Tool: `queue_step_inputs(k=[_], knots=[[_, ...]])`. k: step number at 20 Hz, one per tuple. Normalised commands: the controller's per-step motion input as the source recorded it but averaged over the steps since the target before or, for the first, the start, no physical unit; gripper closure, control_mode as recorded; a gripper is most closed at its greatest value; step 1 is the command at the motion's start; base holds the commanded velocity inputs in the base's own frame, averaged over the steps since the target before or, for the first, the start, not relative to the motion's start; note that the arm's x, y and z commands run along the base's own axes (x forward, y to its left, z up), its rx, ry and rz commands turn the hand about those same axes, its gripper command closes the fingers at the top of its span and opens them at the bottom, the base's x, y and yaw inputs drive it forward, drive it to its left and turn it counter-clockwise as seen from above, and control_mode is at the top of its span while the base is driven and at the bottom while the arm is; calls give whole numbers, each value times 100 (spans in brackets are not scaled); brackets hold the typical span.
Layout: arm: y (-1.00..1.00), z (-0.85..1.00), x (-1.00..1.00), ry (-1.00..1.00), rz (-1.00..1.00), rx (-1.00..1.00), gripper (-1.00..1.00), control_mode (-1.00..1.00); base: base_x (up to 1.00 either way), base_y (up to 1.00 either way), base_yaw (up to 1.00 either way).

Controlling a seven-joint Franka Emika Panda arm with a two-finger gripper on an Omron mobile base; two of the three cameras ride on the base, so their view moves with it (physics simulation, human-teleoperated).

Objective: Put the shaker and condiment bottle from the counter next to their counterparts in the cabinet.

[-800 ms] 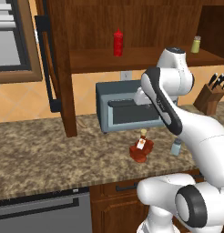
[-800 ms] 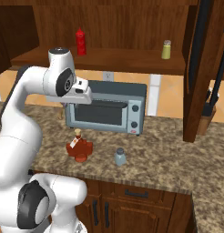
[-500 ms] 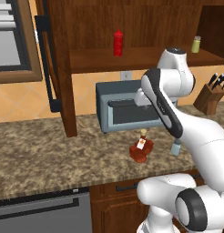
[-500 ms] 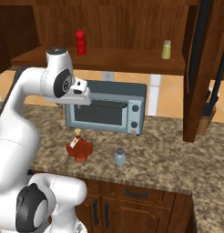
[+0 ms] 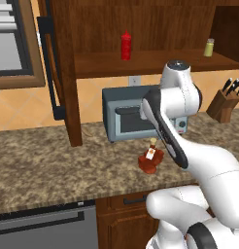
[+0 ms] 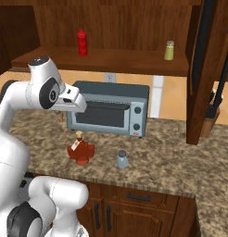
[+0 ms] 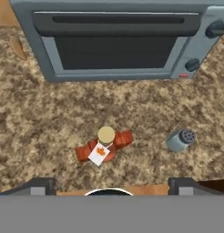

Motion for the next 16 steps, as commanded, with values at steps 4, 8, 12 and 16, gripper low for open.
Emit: queue_step_inputs(k=[4,8,12,16], knots=[[24,-41,0,-15,-16,-18,-100,-100,0,0,0],[27,-19,0,-21,-28,-20,-100,-100,0,0,0],[16,-22,0,-29,-30,-10,-100,-100,0,0,0],[-2,-49,-31,-26,-10,0,-100,-100,0,0,0]])
